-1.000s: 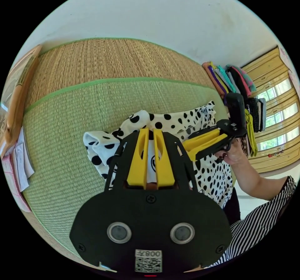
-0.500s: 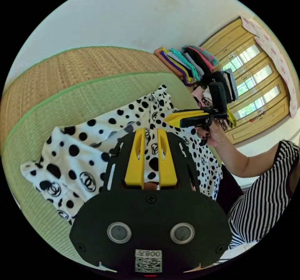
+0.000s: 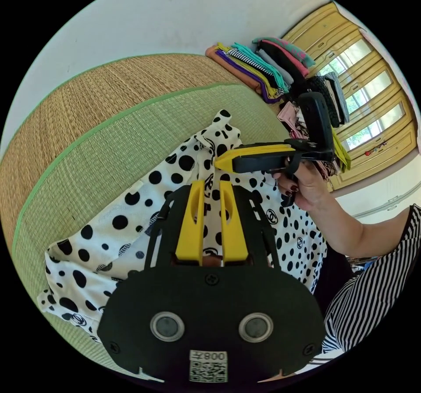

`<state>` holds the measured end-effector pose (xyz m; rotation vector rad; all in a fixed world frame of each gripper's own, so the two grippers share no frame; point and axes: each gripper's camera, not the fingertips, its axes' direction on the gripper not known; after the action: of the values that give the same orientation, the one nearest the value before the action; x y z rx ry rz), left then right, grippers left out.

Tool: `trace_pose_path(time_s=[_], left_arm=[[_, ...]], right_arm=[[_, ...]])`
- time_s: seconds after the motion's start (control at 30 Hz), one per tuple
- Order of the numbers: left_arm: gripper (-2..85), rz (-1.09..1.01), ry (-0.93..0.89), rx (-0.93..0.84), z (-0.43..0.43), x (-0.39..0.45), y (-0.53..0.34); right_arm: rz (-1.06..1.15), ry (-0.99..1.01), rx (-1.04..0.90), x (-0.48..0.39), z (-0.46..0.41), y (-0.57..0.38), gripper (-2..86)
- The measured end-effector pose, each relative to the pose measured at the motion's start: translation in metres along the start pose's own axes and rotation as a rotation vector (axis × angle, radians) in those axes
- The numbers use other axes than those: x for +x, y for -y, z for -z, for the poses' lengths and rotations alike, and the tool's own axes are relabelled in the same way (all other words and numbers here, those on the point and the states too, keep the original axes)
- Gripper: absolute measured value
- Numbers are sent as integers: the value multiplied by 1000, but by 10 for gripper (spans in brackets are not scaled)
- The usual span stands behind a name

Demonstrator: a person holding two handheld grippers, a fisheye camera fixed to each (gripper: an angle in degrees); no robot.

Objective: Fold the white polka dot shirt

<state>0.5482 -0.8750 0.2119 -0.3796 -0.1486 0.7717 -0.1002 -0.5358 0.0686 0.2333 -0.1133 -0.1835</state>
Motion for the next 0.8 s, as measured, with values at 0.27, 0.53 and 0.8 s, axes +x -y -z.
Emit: trace_pose_path(time_s=[0.27,0.53,0.8], left_arm=[[19,81,-221,69,6,-17,10],[47,226,-353,83,-3,-57,-6],[56,149,-206,11,10,-35,-11]], right_arm=[[31,21,22,-1,5,9,5],[41,-55,-84,4,-23,27,2],[70,-84,-101,2,-25,28,2]])
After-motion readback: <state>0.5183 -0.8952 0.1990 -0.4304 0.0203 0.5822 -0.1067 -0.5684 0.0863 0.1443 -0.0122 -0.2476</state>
